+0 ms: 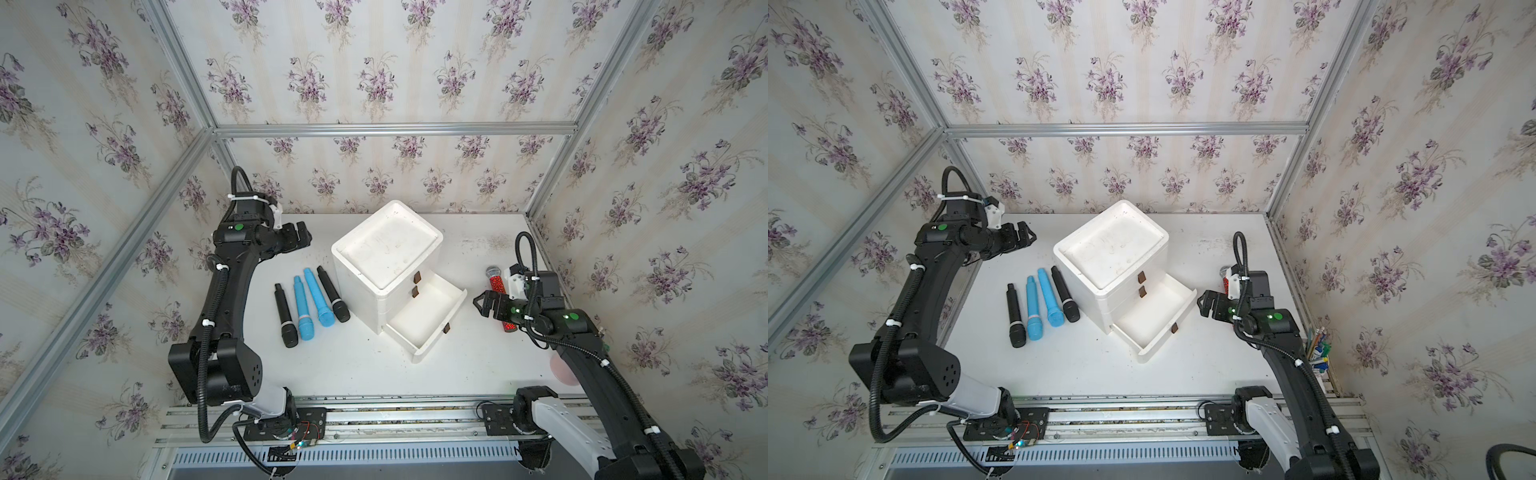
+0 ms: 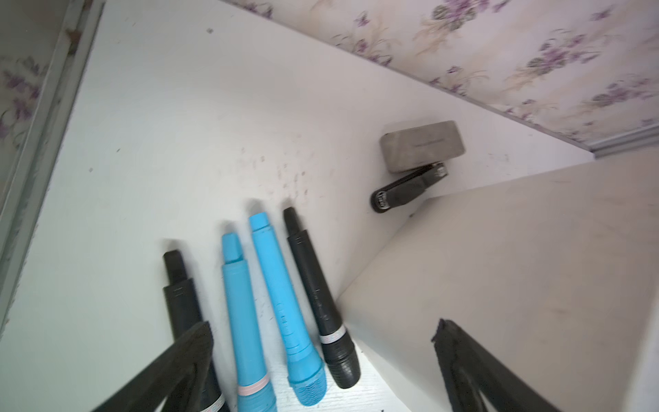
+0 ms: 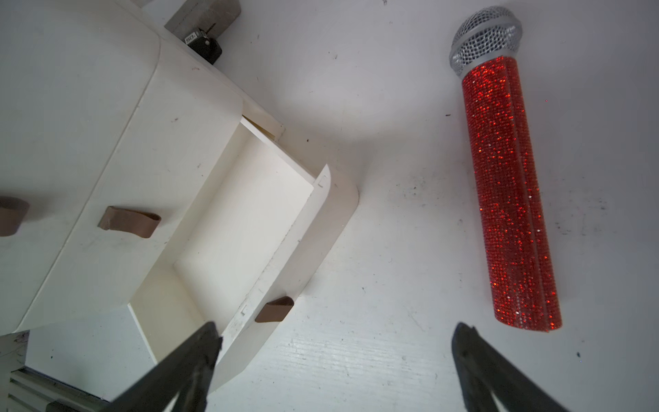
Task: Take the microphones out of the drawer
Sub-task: Close the drawer of the storage box.
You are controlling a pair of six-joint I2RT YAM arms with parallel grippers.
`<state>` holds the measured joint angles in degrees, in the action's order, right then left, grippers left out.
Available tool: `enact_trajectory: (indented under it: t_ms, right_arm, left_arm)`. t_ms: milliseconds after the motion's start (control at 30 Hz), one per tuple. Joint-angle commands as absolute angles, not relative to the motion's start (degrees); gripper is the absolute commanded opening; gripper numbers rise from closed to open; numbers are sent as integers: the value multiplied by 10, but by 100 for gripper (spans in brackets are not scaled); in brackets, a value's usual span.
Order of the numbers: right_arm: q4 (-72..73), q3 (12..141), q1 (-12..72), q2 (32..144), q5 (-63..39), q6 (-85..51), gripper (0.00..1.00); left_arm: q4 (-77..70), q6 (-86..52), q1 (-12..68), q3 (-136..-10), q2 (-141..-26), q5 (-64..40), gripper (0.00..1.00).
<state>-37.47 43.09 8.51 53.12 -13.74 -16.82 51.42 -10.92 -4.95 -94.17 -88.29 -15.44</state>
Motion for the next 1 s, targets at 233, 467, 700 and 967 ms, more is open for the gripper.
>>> enact_trajectory:
  t_ms: [233, 467, 700, 967]
  right_arm:
    - [-288, 365, 210, 592, -55, -297, 100]
    - [-278, 350, 223, 600, -33, -316, 100]
    - [-238, 315, 225, 627, -48, -323, 100]
    - [-182, 292, 228, 640, -69, -332, 100]
  left_arm:
    - [576, -64, 48, -1124, -989, -240, 99]
    - [597, -43, 100, -1185, -1028, -258, 99]
    - [628, -17, 137, -1179, -1035, -239, 99]
    - [637, -1, 165, -1150, -1043, -279, 99]
